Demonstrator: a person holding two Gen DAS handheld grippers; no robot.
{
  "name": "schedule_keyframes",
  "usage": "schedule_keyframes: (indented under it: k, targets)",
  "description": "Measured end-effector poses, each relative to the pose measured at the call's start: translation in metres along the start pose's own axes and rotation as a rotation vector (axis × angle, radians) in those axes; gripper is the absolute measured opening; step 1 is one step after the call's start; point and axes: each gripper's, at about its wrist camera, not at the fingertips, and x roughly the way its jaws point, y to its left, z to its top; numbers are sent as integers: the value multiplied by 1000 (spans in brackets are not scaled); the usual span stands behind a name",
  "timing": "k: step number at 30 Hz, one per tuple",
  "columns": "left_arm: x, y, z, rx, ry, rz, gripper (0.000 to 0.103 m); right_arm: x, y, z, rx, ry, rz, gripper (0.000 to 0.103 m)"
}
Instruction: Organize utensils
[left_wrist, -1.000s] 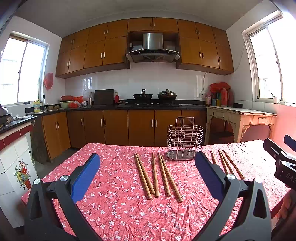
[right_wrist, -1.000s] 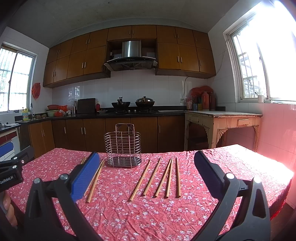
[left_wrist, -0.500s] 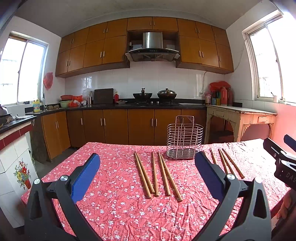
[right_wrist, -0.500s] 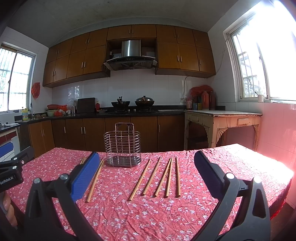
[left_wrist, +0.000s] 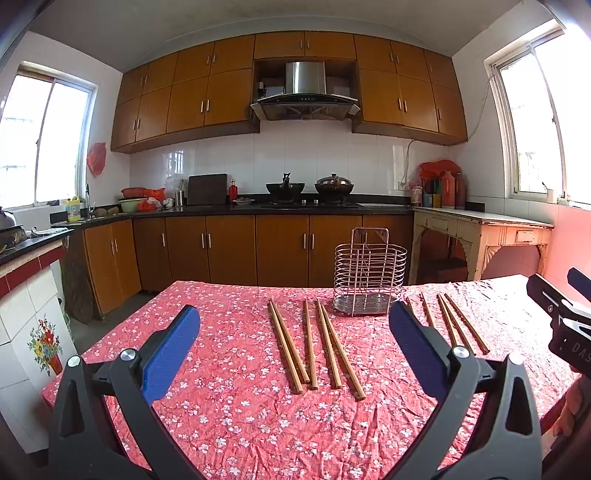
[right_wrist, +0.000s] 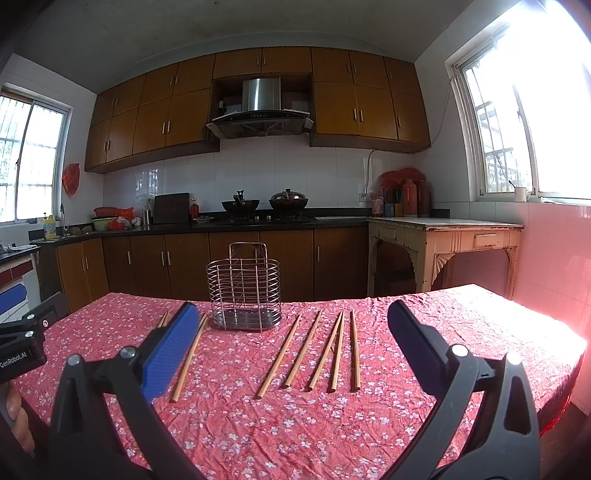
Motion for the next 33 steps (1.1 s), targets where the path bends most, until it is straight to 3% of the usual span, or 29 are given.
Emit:
schedule_keyframes:
  k: [12,16,20,23,25,28,31,33]
  targets:
    - [10,2,-2,-10,33,18,101,12,-2,-10,4,36,-13,99]
    - [29,8,-6,-20,106,44,101,35,-13,-19,31,118,-34,99]
    - [59,21,-12,-31,232,73,101,74,-37,-28,59,263,-83,99]
    - [85,32,-15,-26,320,80,101,114,-60,-34,88,416,-103,82]
    - [101,37,-17,-23,381,78,101,144,-73,-42,114,529,-100,62]
    - [126,44,-24,-31,491,50,101,182,-85,-56,138,646,-92,46]
    - [147,47,-34,-43,604,18,101,209,-87,-70,141,729,-90,38]
    - [153,47,-38,-47,627,-2,101,222,-85,-79,132,774,-100,33]
